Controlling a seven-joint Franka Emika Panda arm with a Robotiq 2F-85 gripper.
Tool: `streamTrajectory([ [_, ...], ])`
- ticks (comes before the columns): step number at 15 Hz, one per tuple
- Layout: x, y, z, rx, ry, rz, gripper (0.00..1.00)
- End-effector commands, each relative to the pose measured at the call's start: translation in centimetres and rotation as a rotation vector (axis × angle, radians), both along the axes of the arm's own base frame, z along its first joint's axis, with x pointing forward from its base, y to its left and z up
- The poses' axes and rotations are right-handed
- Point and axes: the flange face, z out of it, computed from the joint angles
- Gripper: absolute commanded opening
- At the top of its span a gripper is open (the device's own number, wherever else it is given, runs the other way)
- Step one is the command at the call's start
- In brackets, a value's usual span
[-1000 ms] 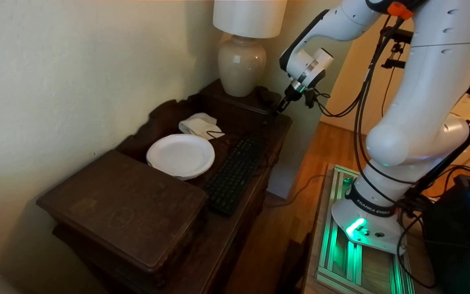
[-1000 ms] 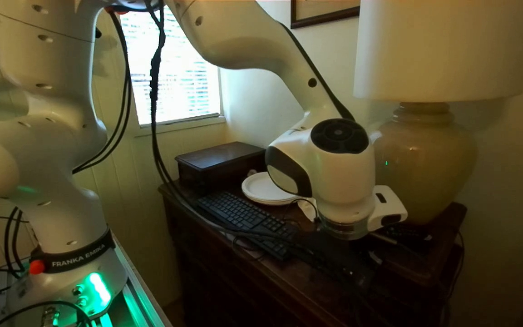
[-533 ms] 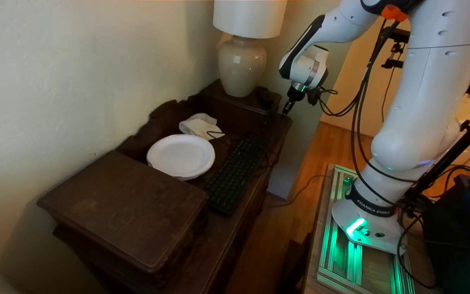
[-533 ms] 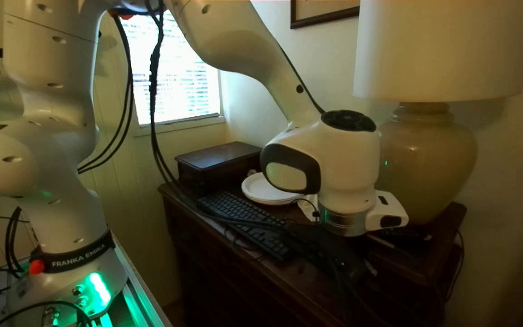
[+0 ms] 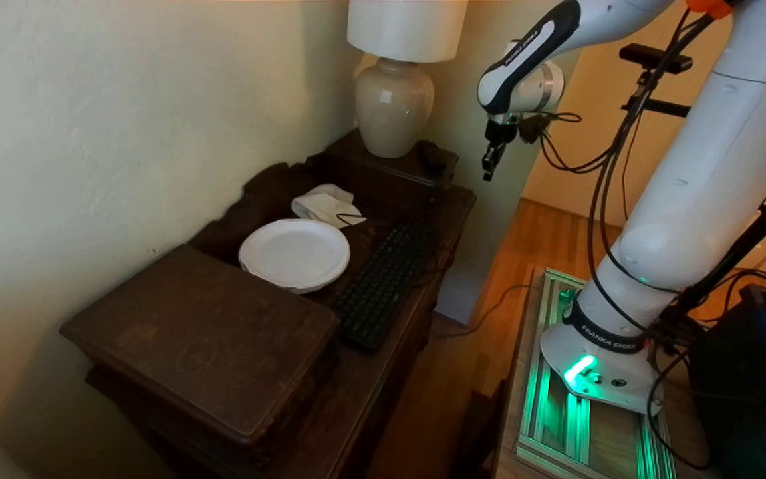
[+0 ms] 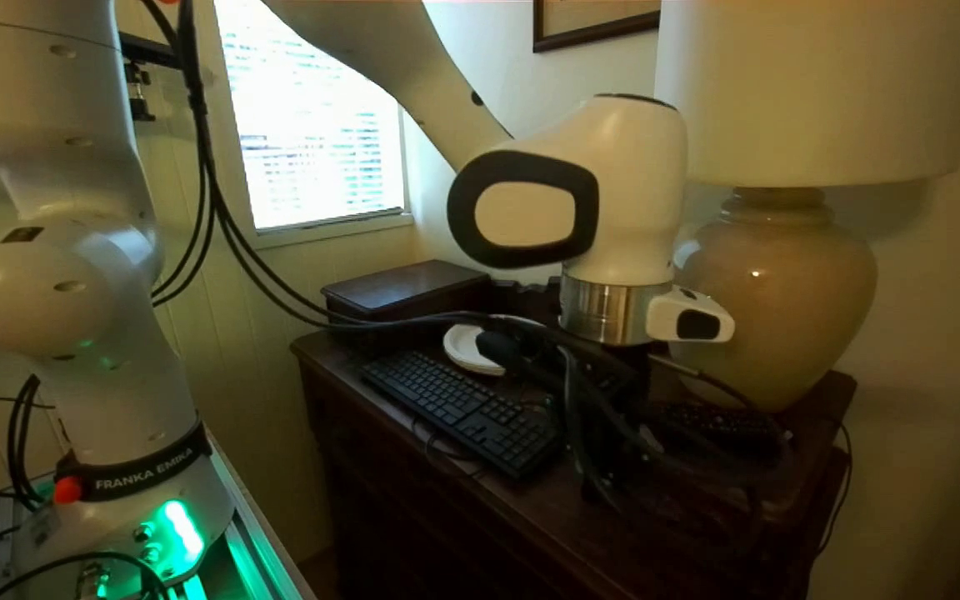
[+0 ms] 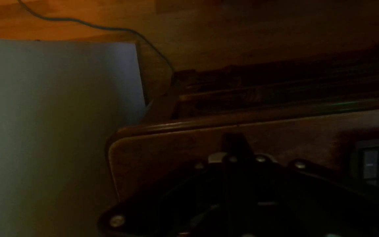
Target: Close the open drawer on the right.
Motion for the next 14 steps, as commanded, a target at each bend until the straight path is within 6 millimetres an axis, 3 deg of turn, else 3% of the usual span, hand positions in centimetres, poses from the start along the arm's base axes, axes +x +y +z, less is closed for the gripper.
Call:
streamTrajectory([
  [1, -1.3, 4.0, 6.2, 0.054, 0.060, -0.058, 0.27],
  [7, -0.7, 11.6, 16.5, 0.101, 0.057, -0.175, 0.66],
  [11, -0.5, 17.4, 21.5, 0.047, 0.041, -0.205, 0.95],
  [13, -0.4, 20.1, 23.0, 0.012, 0.032, -0.214, 1.00],
  [14, 0.5, 18.1, 21.8, 0.053, 0.035, -0.196, 0.90],
])
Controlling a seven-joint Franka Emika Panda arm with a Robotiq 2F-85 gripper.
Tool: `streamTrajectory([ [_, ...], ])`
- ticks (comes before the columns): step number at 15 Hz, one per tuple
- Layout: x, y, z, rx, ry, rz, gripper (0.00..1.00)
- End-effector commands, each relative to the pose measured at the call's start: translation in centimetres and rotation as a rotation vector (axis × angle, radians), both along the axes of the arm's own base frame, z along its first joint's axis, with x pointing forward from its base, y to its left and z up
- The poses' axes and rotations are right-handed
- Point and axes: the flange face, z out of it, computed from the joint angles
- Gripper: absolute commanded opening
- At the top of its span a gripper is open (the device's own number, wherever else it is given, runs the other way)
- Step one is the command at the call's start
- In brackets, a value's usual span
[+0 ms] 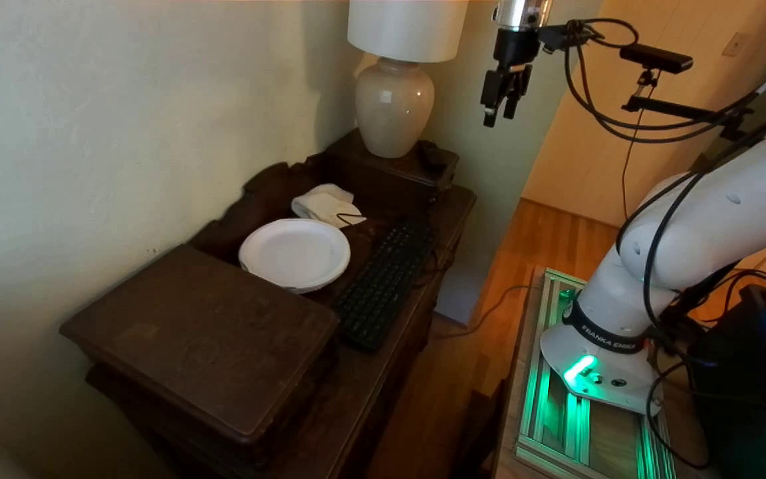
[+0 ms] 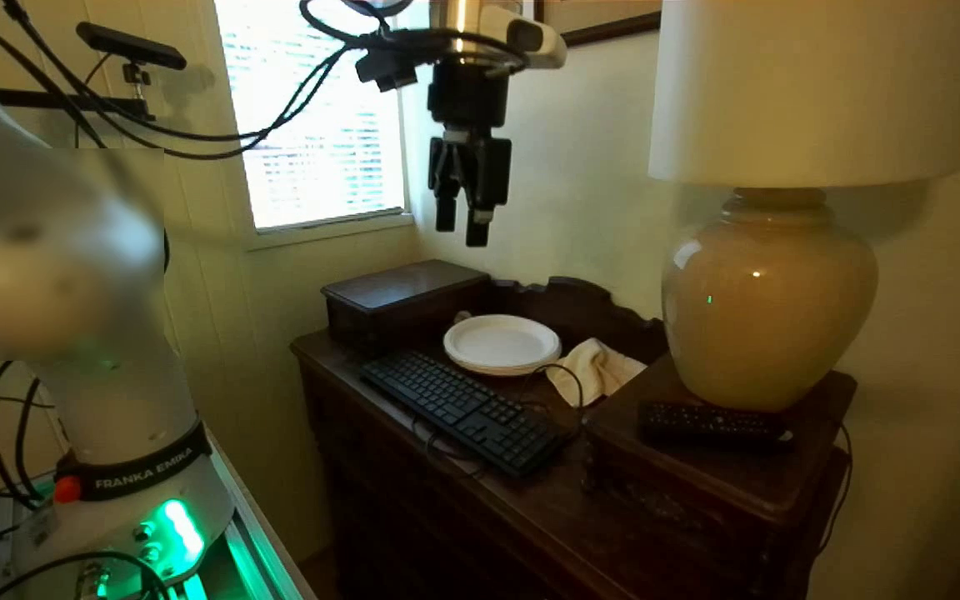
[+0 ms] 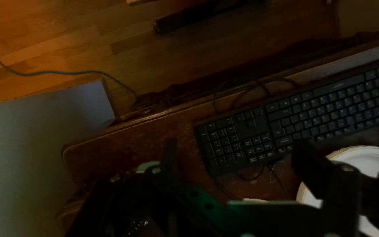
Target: Close the open drawer on the right.
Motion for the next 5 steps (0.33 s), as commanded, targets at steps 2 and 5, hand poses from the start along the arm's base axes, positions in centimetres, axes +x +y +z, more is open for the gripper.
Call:
streamTrajectory([
  [2, -0.07, 1.74, 1.29, -0.020, -0.008, -0.003, 1.00],
  [5, -0.36, 1.84, 1.35, -0.020, -0.009, -0.008, 1.00],
])
